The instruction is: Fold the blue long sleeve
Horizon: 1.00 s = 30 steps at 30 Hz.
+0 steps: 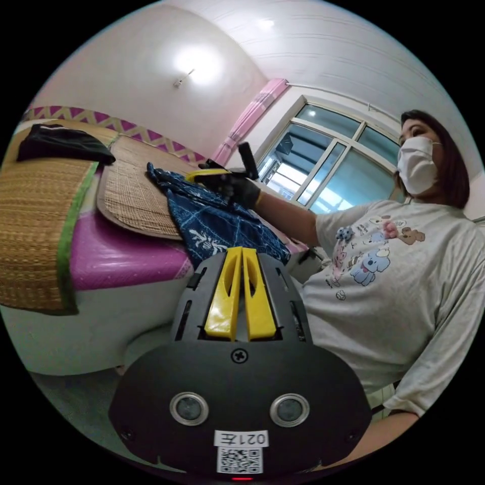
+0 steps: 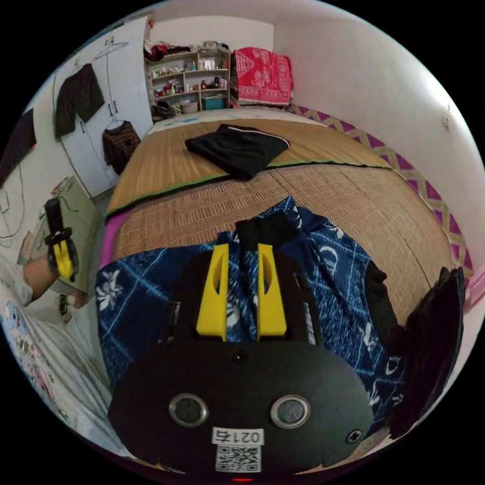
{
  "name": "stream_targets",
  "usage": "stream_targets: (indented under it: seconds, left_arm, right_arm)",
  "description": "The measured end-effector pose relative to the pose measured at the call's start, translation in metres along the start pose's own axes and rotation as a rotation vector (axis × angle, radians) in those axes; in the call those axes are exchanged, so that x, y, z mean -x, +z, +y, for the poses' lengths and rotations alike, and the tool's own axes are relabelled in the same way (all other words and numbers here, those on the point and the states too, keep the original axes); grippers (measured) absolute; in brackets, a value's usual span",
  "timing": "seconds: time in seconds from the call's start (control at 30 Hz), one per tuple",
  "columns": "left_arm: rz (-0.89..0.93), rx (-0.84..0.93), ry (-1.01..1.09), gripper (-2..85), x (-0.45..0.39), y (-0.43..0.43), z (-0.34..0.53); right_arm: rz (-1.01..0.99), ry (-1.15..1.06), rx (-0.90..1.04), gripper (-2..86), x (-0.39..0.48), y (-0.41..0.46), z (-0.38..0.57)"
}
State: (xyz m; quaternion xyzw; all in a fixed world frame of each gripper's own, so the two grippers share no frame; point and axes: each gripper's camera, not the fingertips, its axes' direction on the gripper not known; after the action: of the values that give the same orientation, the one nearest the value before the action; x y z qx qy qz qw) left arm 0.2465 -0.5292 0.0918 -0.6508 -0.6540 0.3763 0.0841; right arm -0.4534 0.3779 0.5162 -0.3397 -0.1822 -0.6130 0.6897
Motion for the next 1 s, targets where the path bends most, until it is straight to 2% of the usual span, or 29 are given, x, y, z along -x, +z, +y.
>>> stream_targets:
  seconds: [0.2, 0.43, 0.53, 0.63, 0.87, 1.0]
  left_arm:
    - [-0.008, 0.075, 0.012, -1.0, -0.020, 0.016, 0.023]
    - [-0.018, 0.045, -0.002, -0.9, -0.031, 0.022, 0.034]
    - [-0.016, 0.020, -0.016, -0.9, -0.034, 0.029, 0.035]
    - [-0.021, 0.014, -0.016, -0.9, -0.042, 0.039, 0.035]
    - [-0.014, 0.039, -0.024, -0.9, -0.060, 0.072, 0.035]
    - [0.001, 0.035, -0.008, -0.9, -0.071, 0.094, 0.028]
  right_arm:
    - [-0.020, -0.013, 0.097, 8.1, -0.011, 0.039, -0.031]
    - [-0.131, 0.077, 0.046, 9.3, -0.032, 0.023, -0.023]
    - [-0.082, 0.101, 0.055, 6.4, -0.037, 0.022, -0.021]
    - [-0.164, 0.227, 0.011, 2.7, -0.064, 0.006, -0.013]
    - [-0.621, 0.594, -0.271, 0.7, -0.168, -0.067, 0.059]
    - [-0.632, 0.661, -0.480, 0.4, -0.215, -0.169, 0.134]
